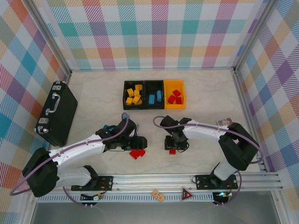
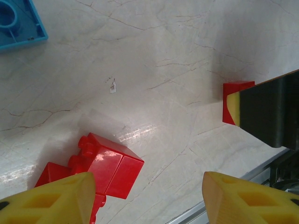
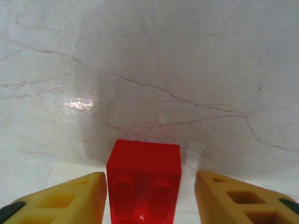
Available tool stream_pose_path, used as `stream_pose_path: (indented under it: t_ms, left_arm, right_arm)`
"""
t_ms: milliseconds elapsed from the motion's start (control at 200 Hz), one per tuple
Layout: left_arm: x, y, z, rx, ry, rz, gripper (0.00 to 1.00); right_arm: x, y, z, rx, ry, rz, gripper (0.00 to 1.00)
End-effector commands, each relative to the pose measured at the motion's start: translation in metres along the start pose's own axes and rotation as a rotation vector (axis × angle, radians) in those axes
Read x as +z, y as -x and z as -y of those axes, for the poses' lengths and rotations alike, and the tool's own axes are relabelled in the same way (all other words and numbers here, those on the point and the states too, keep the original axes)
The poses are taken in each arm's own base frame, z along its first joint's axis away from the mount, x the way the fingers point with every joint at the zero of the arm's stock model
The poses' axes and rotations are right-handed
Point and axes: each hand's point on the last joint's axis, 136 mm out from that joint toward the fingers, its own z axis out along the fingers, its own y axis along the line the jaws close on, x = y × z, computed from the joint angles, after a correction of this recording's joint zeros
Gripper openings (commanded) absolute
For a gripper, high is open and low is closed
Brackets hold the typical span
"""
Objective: Sort the legos into containers by color
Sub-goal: Pick up the lego from the bottom-center of the table.
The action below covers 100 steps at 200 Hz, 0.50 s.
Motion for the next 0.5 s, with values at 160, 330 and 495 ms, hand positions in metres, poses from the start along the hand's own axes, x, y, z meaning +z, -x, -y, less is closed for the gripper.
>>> stream_pose_path:
  t_ms: [160,330,495]
  left_arm:
    - [0.003,-0.001,0.002,0.002,0.000,0.011,0.62]
    - [0.001,0.008,0.007,-0.010,-0.006,0.050,0.62]
    - [-0.003,0.025,0.014,-0.020,-0.001,0.112,0.62]
  right_arm:
    - [-0.010,0.006,-0.005,-0.011,-0.003,0.035,0.27]
    - [-0.032,0.024,-0.007,-0.046,-0.009,0.108,0.26]
    - [-0.058,0.059,-0.011,-0.067,0.017,0.194,0.26]
